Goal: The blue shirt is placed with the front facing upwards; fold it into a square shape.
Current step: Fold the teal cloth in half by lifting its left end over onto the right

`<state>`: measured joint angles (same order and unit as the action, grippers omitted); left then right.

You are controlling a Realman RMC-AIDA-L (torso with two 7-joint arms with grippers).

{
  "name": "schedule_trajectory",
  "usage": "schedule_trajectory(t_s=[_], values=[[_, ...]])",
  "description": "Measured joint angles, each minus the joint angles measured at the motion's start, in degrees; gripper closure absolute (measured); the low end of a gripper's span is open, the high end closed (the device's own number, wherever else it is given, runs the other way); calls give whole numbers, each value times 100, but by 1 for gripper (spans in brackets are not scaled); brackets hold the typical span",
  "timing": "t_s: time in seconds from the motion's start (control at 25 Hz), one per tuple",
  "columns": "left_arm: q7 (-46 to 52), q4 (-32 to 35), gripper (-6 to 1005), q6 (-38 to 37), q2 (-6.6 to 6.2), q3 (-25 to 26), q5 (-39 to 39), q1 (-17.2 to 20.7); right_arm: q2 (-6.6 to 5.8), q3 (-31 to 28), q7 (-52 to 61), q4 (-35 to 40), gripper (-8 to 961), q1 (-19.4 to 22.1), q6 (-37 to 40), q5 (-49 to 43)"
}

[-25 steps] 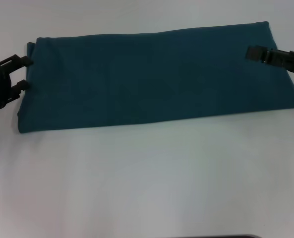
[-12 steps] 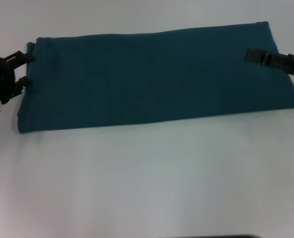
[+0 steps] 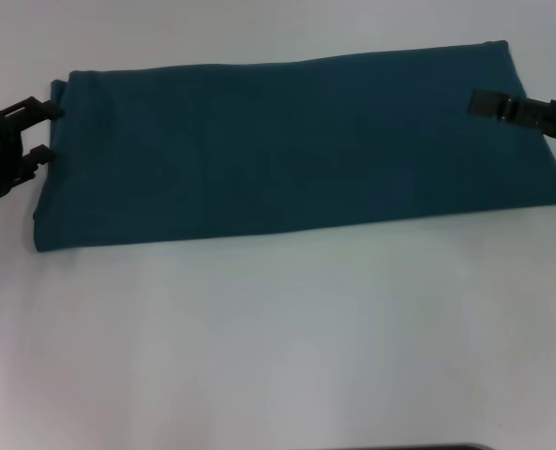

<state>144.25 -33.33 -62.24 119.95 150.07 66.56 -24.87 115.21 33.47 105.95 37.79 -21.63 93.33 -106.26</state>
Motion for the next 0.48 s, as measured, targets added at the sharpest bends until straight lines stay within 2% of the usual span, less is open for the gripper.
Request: schedule_trajectory(t_s=[0.2, 0.32, 0.4, 0.48], values=[[28, -52, 277, -233, -59, -29, 3, 9, -4, -7, 4, 0, 37, 1, 4, 0], [-11, -394, 277, -736, -113, -49, -19, 56, -11, -3, 0, 5, 37, -4, 33, 1], [-77, -632, 276, -1131, -244, -198, -129, 76, -25, 24, -13, 29, 37, -10, 45, 0], [-426, -802, 276, -1665, -518, -504, -256, 55, -45, 49, -39, 54, 37, -12, 52, 0]])
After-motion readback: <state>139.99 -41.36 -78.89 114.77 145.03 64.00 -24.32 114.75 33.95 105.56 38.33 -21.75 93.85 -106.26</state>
